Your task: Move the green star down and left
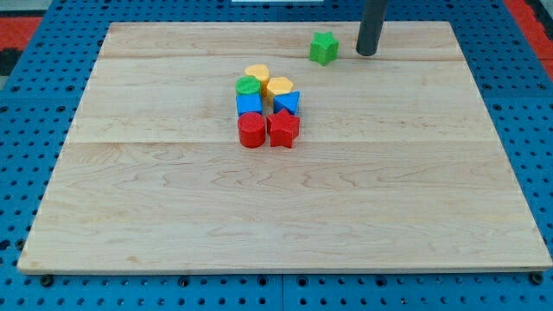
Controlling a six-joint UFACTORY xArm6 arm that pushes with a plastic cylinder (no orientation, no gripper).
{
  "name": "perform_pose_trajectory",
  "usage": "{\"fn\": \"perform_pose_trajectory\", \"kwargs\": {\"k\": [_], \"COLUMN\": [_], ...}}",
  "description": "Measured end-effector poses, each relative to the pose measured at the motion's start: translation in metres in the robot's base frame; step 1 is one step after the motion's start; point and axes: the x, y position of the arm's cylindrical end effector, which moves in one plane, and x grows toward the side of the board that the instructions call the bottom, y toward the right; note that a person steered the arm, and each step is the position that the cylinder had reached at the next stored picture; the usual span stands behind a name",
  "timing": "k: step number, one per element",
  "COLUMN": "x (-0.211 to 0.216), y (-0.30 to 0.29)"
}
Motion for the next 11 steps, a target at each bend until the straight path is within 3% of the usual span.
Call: {"fn": "perform_pose_trajectory", "kwargs": {"k": [1,3,6,9,11], "x": [-0.012,-0.001,-0.005,-0.015,0.023], "y": [0.0,-0.128,-0.215,-0.215,-0.232]}}
